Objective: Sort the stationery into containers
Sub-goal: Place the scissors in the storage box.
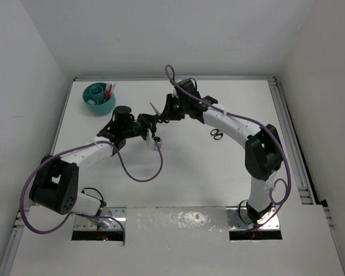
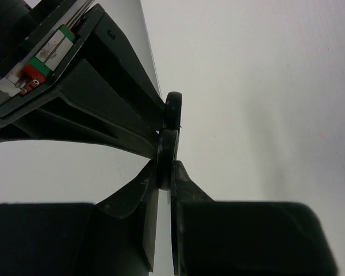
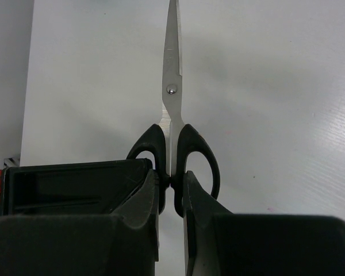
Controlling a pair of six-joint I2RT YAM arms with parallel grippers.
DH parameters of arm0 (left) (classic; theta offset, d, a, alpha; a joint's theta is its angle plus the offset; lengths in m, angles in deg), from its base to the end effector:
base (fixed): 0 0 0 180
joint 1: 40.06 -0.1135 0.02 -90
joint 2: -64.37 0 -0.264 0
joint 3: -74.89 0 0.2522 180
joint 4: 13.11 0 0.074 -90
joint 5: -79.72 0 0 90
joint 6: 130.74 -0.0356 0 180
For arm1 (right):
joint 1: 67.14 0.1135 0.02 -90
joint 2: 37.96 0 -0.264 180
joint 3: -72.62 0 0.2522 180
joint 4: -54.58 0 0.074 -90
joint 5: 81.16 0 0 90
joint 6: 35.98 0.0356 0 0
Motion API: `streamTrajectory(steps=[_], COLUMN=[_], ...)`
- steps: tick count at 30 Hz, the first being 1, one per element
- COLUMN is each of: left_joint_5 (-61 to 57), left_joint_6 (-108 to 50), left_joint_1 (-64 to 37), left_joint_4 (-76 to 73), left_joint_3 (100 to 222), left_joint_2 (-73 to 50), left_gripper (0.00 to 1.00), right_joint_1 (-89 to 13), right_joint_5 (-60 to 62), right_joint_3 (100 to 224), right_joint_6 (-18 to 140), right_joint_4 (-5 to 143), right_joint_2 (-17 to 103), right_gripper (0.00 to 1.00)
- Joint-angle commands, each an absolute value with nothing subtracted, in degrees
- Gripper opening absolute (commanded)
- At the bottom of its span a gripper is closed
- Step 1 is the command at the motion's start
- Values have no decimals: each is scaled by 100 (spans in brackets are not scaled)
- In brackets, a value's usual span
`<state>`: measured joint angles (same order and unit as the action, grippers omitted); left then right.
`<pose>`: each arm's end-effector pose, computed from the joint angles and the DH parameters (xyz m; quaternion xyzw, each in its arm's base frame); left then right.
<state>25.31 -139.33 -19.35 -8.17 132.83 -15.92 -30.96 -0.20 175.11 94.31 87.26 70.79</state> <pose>0.2735 -0.1255 0.2306 0.7820 0.2736 0.1084 0.5494 0.3522 0.2645 0.2674 -0.0017 0.9002 0.3218 0.2935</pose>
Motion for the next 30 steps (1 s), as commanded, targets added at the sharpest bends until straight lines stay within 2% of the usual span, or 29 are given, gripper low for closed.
streamTrajectory(steps=[1, 3, 4, 8, 13, 23, 26, 30], left_joint_5=[2461, 2478, 2479, 2435, 2426, 2391, 2338, 2399], left_joint_6=[-13593, -13584, -13610, -13610, -13566, -13102, -11980, -8370], left_joint_1=[-1905, -1897, -1897, -1905, -1905, -1914, -1993, -2615], left_joint_4=[-788, -603, -551, -401, -252, -303, -541, -971], left_joint_3=[13444, 13418, 13400, 13294, 13277, 13312, 13566, 14488], left_joint_2=[-1482, -1430, -1412, -1359, -1359, -1341, -1420, -1727], left_gripper=[0, 0, 0, 0, 0, 0, 0, 0], right_joint_1=[-3128, -3225, -3260, -3497, -3699, -3945, -4042, -4270], right_joint_5=[-5, 49, 127, 251, 242, 260, 295, 496], right_joint_3=[17524, 17498, 17445, 17375, 17287, 16997, 16883, 16567], right_joint_6=[9304, 9252, 9208, 9050, 8970, 9102, 9102, 9076], right_joint_4=[8451, 8452, 8452, 8469, 8434, 8162, 8144, 8135], right_joint_2=[6822, 6743, 6656, 6409, 6172, 5750, 5653, 5399], right_gripper=[11, 16, 23, 33, 38, 41, 43, 44])
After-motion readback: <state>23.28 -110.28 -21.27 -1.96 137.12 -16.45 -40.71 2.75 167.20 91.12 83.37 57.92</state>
